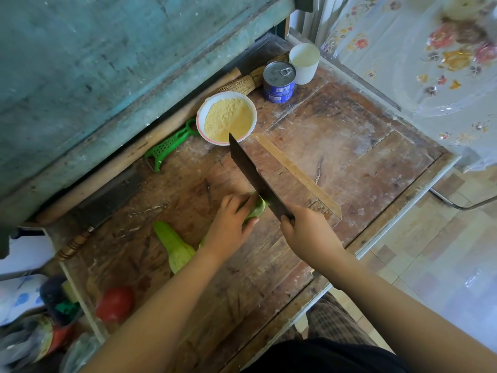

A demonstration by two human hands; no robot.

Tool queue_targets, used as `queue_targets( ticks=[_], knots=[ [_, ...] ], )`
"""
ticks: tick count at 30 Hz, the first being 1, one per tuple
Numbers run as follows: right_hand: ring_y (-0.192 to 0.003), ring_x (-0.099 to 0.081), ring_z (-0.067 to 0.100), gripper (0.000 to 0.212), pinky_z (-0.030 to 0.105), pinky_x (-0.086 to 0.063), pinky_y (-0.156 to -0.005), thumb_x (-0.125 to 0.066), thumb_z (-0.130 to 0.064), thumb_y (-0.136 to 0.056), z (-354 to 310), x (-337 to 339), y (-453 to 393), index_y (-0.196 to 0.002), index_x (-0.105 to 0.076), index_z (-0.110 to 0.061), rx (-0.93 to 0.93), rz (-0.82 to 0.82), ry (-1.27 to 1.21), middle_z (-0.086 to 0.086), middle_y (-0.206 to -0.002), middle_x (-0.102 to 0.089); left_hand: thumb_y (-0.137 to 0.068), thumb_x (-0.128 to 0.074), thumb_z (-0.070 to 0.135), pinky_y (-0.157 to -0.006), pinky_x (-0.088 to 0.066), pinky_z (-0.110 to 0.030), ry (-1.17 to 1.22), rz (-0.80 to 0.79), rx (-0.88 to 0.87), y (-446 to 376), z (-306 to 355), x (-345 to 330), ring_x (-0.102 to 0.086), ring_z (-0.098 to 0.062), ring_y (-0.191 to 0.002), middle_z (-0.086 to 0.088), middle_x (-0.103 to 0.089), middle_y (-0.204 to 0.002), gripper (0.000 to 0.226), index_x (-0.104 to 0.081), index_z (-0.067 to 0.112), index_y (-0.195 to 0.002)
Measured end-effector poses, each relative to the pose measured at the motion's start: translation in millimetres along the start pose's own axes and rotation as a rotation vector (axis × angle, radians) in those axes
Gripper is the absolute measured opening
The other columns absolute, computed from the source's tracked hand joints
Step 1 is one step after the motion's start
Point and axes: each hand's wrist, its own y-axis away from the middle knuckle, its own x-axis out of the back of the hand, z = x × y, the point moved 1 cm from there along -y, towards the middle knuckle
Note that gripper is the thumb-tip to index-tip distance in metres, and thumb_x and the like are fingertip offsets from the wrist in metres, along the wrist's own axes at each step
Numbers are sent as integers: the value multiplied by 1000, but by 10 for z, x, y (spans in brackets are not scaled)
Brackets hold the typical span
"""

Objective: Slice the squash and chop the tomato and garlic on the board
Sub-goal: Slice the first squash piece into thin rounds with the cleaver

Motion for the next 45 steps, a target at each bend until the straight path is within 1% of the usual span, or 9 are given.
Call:
queue_targets(
  ticks=[4,10,21,25,28,33,39,42,45],
  knots=[
    [-45,-43,15,22,25,-33,-43,-39,-14,-97,-15,6,-8,-110,-58,-15,1,-17,1,-1,-57,-49,-89,-51,31,-93,-40,-30,10,-10,10,9,-8,-5,-38,-21,-111,-7,-52,-120,52,-49,8,-135],
    [-44,-40,15,16,25,-29,-41,-38,-14,-97,-53,19,-36,-86,-49,-19,1,-31,36,-1,-56,-47,-90,-54,30,-95,-40,-31,26,-15,12,5,-10,-14,-38,-21,-113,-8,-53,-122,52,-48,7,-135],
    [-47,-43,19,22,25,-33,-44,-38,-17,-98,-37,-45,-132,-94,-58,-11,-54,-55,12,2,-60,-50,-89,-53,32,-99,-31,-21,34,-17,21,-19,-30,-20,-39,-18,-108,-8,-56,-119,52,-52,3,-132],
    [-49,-44,19,21,26,-32,-45,-38,-18,-98,-45,-62,-165,-83,-52,-15,-76,-65,10,1,-61,-48,-89,-55,31,-98,-31,-21,55,8,17,-23,-30,-25,-39,-19,-107,-8,-54,-118,51,-52,1,-131],
    [-48,-43,18,20,25,-30,-44,-37,-18,-99,-47,-84,-179,-83,-51,-16,-84,-75,13,-1,-60,-46,-89,-55,30,-97,-33,-23,56,23,7,-30,-40,-35,-40,-20,-105,-9,-55,-117,51,-53,0,-130],
    [-47,-42,17,34,25,-28,-42,-37,-16,-98,-50,-105,-238,-65,-38,-24,-88,-89,48,-1,-57,-43,-88,-56,29,-100,-31,-21,56,34,2,-27,-37,-34,-41,-20,-104,-9,-55,-115,51,-54,-1,-128],
    [-51,-44,15,19,26,-30,-43,-38,-18,-99,-3,-148,-306,-89,-54,-14,-98,-98,47,-1,-60,-45,-86,-62,23,-97,-35,-25,16,60,-33,-31,-47,-41,-44,-21,-102,-3,-48,-113,48,-55,-2,-127],
    [-52,-44,14,24,25,-30,-44,-37,-19,-99,32,-176,-319,-107,-59,-15,-85,-87,36,-3,-61,-45,-83,-68,17,-98,-38,-28,19,57,-14,-24,-52,-39,-44,-21,-104,-3,-48,-116,51,-53,-2,-129],
    [-50,-43,14,33,25,-31,-43,-38,-17,-98,72,-166,-275,-126,-55,-20,-53,-56,17,-5,-59,-45,-87,-61,25,-100,-37,-28,33,58,-7,-8,-45,-39,-44,-21,-106,-1,-45,-119,52,-51,0,-132]
  ],
)
